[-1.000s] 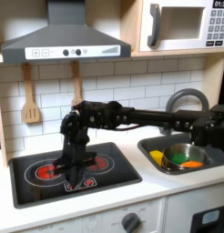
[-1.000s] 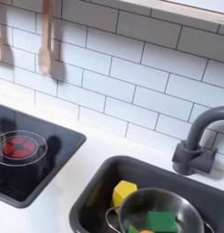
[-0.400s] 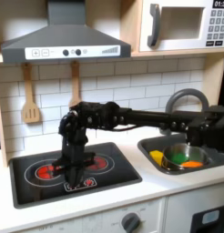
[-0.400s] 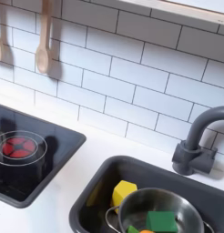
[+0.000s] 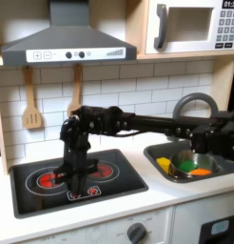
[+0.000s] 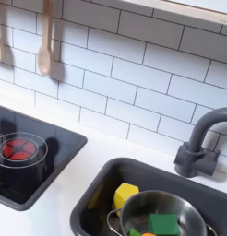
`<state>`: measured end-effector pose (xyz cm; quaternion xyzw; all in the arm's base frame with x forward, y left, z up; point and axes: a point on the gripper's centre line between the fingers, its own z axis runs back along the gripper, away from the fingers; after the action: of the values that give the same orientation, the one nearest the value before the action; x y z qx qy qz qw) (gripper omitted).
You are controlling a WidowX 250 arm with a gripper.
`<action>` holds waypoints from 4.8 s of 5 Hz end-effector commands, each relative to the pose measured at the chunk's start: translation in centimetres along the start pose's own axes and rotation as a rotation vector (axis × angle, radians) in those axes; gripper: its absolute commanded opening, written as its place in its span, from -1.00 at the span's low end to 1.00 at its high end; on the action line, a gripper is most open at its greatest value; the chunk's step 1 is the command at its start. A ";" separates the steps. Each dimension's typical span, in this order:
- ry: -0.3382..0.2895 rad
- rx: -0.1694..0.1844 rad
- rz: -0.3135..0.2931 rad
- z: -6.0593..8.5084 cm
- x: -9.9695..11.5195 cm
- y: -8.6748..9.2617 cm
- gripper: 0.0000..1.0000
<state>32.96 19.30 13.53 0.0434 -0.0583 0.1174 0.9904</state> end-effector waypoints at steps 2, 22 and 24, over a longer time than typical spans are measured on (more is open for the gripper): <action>-0.071 -0.042 -0.069 2.4 0.5 -1.5 -1.00; -0.264 -0.722 -0.851 3.3 -9.3 -21.6 1.00; -0.299 -0.791 -0.916 4.1 -9.7 -22.0 1.00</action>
<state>28.37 -4.32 15.15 -0.2863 -0.2175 -0.3498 0.8651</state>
